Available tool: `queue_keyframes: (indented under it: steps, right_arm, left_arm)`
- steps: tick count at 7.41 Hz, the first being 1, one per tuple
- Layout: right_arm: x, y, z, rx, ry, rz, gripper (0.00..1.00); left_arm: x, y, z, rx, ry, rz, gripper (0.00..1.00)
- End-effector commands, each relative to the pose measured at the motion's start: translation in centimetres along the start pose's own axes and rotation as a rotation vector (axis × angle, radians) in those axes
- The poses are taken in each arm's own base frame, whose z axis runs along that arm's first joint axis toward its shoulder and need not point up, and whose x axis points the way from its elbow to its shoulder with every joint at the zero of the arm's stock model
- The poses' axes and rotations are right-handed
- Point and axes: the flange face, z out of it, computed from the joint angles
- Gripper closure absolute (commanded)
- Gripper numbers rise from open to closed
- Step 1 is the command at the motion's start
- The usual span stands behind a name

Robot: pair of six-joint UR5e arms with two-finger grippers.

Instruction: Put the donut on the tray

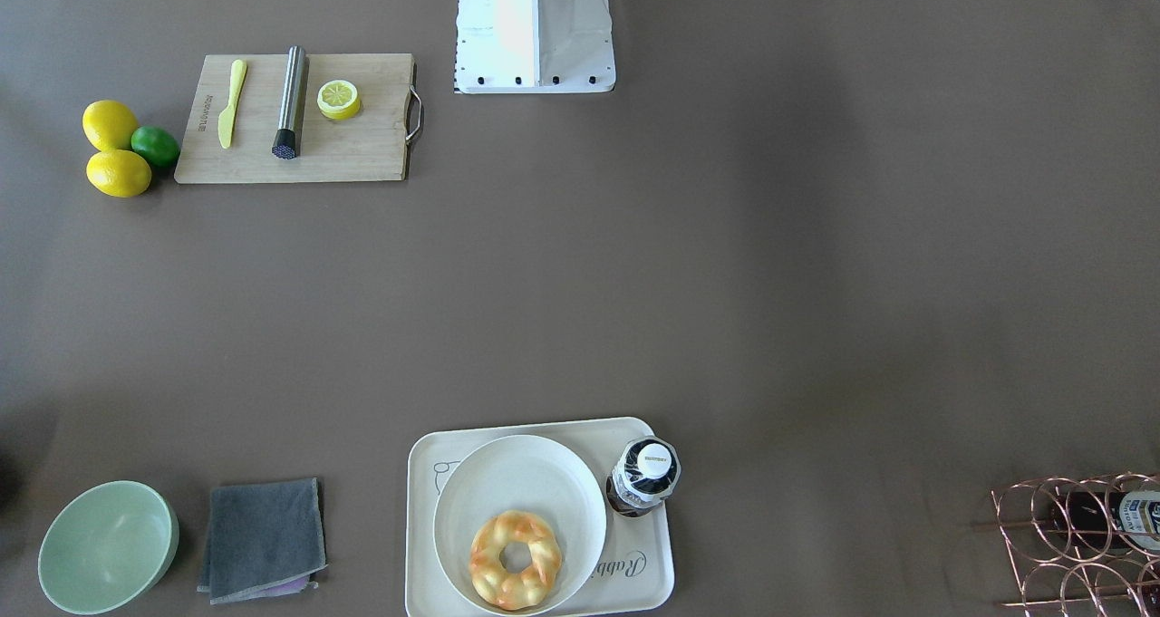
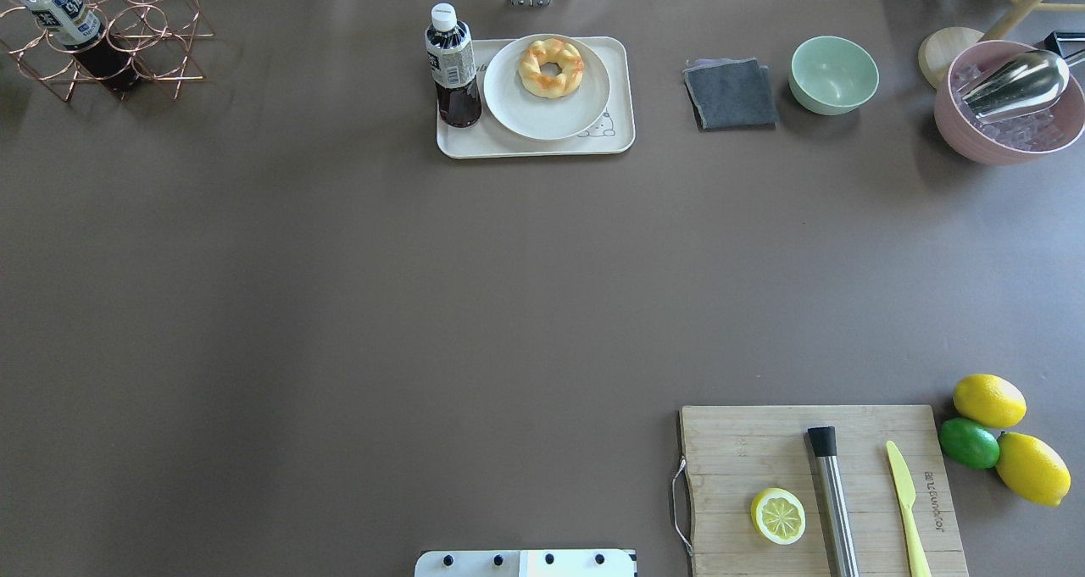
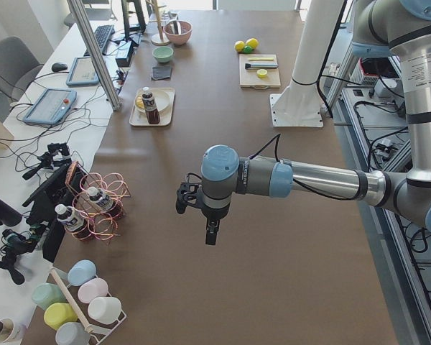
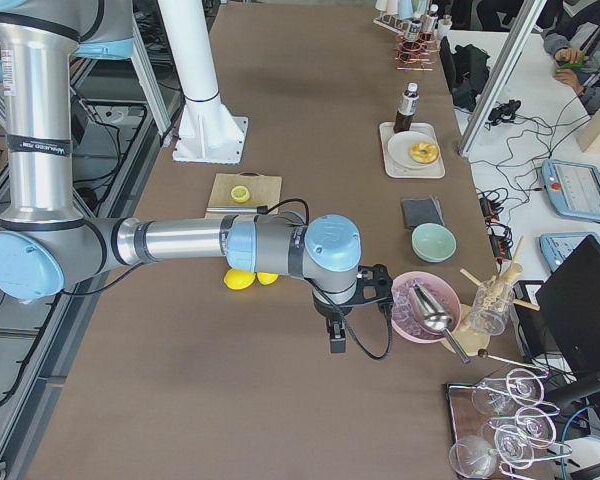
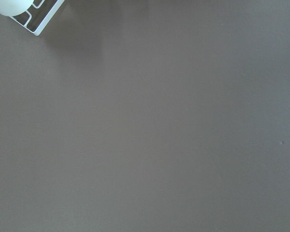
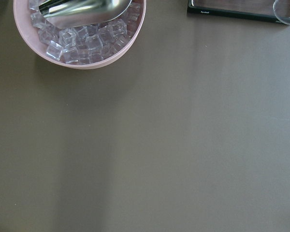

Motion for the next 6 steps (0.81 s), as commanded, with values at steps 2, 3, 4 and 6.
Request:
queue_keyframes:
  steps: [2, 3, 4, 6]
  right_arm:
    - [0.2, 3.9, 0.4, 0.021, 0.031, -0.025, 0.0]
    - [0.2, 3.8, 0.5, 0.022, 0.026, -0.024, 0.0]
    - [0.0, 3.5, 0.2, 0.028, 0.026, -0.025, 0.0]
    - [-0.1, 3.4, 0.1, 0.03, 0.025, -0.026, 0.0]
  left_arm:
    - [-1.3, 0.2, -0.1, 0.013, -0.009, -0.024, 0.02]
    - [-1.3, 0.4, -0.1, 0.016, 0.001, -0.02, 0.02]
    - [-1.4, -0.2, 0.1, 0.014, 0.001, -0.023, 0.02]
    - [-2.7, -0.4, 1.1, 0.036, -0.005, 0.037, 0.02]
